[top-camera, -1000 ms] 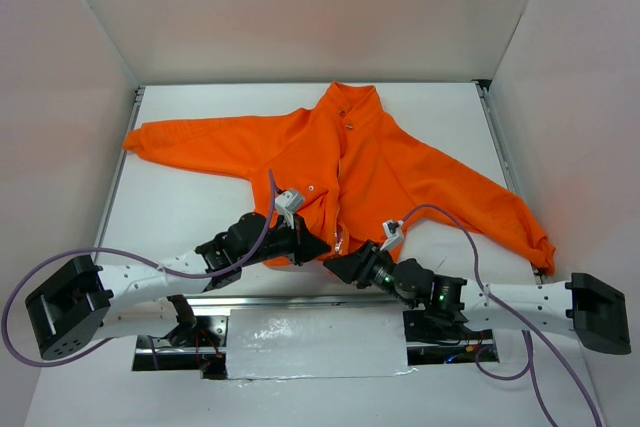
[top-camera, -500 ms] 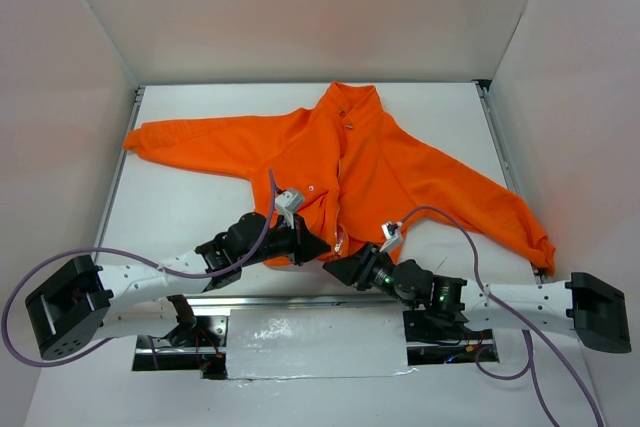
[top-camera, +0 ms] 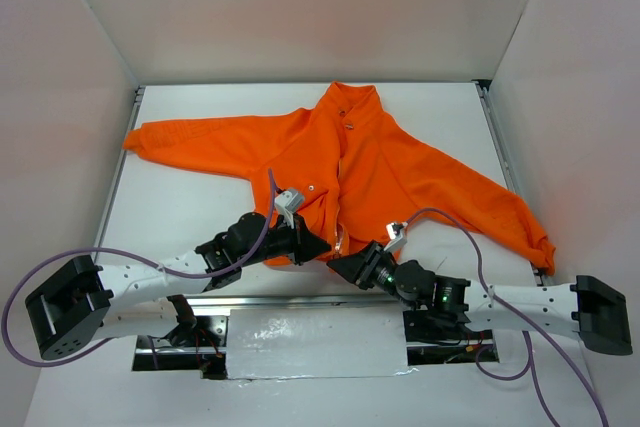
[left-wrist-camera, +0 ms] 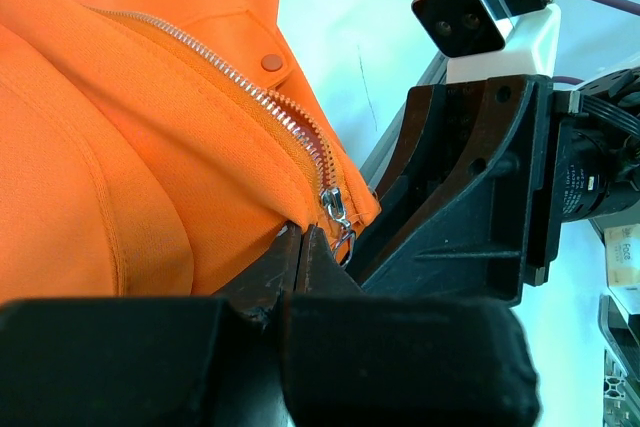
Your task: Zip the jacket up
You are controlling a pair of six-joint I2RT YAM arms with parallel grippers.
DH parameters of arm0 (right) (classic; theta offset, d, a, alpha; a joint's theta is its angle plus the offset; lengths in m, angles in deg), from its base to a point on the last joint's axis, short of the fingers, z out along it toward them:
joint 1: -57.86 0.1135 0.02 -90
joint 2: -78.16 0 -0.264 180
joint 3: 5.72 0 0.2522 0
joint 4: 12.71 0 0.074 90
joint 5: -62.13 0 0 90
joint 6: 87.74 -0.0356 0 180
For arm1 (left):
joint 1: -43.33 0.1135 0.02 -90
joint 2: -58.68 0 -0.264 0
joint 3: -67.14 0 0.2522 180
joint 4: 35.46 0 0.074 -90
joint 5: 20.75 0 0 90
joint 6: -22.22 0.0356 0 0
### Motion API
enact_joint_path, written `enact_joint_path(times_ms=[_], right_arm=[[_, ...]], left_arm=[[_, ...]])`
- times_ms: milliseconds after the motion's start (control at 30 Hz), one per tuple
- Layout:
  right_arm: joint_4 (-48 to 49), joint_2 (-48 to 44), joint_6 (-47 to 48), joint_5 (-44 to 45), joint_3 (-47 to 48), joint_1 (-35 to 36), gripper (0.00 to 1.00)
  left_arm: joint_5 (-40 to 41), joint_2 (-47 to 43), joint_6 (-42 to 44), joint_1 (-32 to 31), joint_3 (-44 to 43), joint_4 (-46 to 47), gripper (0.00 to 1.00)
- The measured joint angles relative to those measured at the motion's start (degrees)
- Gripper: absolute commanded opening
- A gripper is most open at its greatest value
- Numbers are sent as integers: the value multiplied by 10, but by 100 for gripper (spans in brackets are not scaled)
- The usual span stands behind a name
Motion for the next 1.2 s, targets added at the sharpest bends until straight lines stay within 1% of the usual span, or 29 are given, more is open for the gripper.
enact_joint_path(times_ms=[100,467,667,1000,1033,1100,1133,1200], right_arm=[[-2,0,1,1,0,1,32],[-22,1,-8,-2,0,4,34],[-37,-11,-16,-1,0,7,30],[-50,-17,-16,14,4,8,30],[-50,-18,-15,15,5,8,26],[-50,-17,-11,16,8,9,22],[-50,-17,-10,16,8,9,18],[-51,-17,-8,18,9,9,15]], left_arm=[[0,0,0,0,0,0,0],[1,0,0,0,0,0,0],[3,0,0,0,0,0,0],[3,0,0,0,0,0,0],[3,0,0,0,0,0,0],[3,0,0,0,0,0,0],[3,0,0,0,0,0,0],[2,0,1,0,0,0,0]])
